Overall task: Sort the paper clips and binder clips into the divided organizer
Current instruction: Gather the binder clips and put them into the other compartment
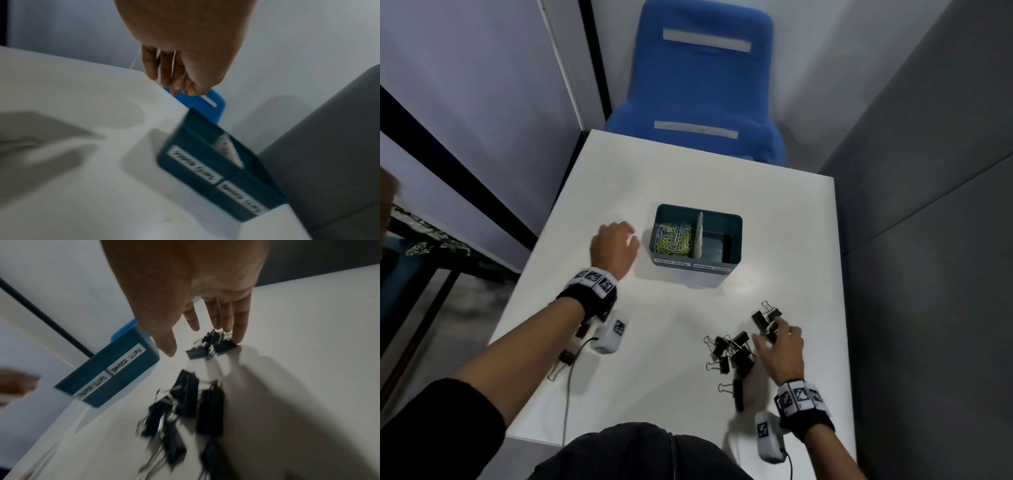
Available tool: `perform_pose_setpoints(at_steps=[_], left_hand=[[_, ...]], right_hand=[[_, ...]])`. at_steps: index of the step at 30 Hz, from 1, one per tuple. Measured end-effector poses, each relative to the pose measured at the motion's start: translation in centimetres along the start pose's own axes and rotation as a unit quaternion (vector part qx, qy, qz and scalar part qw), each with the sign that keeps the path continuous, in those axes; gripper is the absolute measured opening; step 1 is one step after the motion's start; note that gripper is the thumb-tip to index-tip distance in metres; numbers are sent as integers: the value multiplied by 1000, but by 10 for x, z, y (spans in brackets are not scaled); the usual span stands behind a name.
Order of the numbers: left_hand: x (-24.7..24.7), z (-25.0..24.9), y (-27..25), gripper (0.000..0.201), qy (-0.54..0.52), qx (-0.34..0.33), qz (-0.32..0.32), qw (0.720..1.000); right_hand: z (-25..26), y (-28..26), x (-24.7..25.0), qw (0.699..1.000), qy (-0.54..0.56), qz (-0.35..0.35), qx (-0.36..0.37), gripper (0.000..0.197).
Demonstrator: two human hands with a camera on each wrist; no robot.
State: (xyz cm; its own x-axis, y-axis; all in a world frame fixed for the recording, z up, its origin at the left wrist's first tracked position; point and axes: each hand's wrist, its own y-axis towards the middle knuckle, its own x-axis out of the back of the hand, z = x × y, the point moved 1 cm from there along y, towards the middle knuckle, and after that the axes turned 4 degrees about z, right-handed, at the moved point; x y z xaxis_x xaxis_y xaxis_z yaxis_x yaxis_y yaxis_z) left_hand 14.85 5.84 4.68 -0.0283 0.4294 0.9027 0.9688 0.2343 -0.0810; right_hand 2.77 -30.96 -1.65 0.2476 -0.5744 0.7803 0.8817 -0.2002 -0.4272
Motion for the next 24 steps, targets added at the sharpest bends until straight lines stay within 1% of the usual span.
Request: perform_pose_setpoints(at_steps=[1, 2, 4, 6, 8, 9, 10, 12, 15, 17, 19, 21, 22, 24], left_hand=[[-2, 24, -4, 29, 31, 43, 29, 998], [-5, 49, -11, 40, 59, 94, 72, 991], [-12, 95, -27, 65, 105, 180, 169, 963], [-21, 126, -45, 82, 120, 221, 240, 938], [-32, 141, -60, 94, 100, 239, 278, 925], [-37, 142, -66, 98, 91, 238, 287, 924], [-42, 140, -70, 100, 91, 228, 291, 925], [-51, 126, -78, 98, 105, 195, 292, 931], [-59, 94, -89, 86, 125, 123, 267, 948], [-66, 73, -97, 80, 139, 68, 266, 951], [-74, 53, -106, 77, 145, 23, 297, 943], [-78, 37, -112, 72, 135, -19, 330, 934], [-77, 31, -113, 70, 118, -38, 333, 935], [-66, 28, -112, 67, 85, -56, 308, 946]], right_hand=[[-4, 8, 7, 1000, 2, 1, -6, 70], [-8, 17, 13, 1000, 3, 7, -14, 75], [-13, 33, 20, 999, 12, 27, -35, 85], [-14, 46, 17, 998, 6, 50, -43, 91], [-8, 52, 10, 997, -34, 67, -30, 92], [-3, 53, 5, 996, -56, 71, -23, 91], [4, 52, -1, 994, -73, 74, -18, 89], [21, 48, -13, 991, -108, 84, -5, 88], [48, 40, -33, 981, -161, 103, 22, 81], [65, 34, -48, 977, -175, 113, 49, 73], [81, 27, -62, 972, -179, 129, 85, 69], [95, 20, -72, 965, -172, 153, 128, 70], [100, 18, -73, 963, -158, 164, 148, 70], [102, 18, -66, 963, -116, 168, 173, 68]])
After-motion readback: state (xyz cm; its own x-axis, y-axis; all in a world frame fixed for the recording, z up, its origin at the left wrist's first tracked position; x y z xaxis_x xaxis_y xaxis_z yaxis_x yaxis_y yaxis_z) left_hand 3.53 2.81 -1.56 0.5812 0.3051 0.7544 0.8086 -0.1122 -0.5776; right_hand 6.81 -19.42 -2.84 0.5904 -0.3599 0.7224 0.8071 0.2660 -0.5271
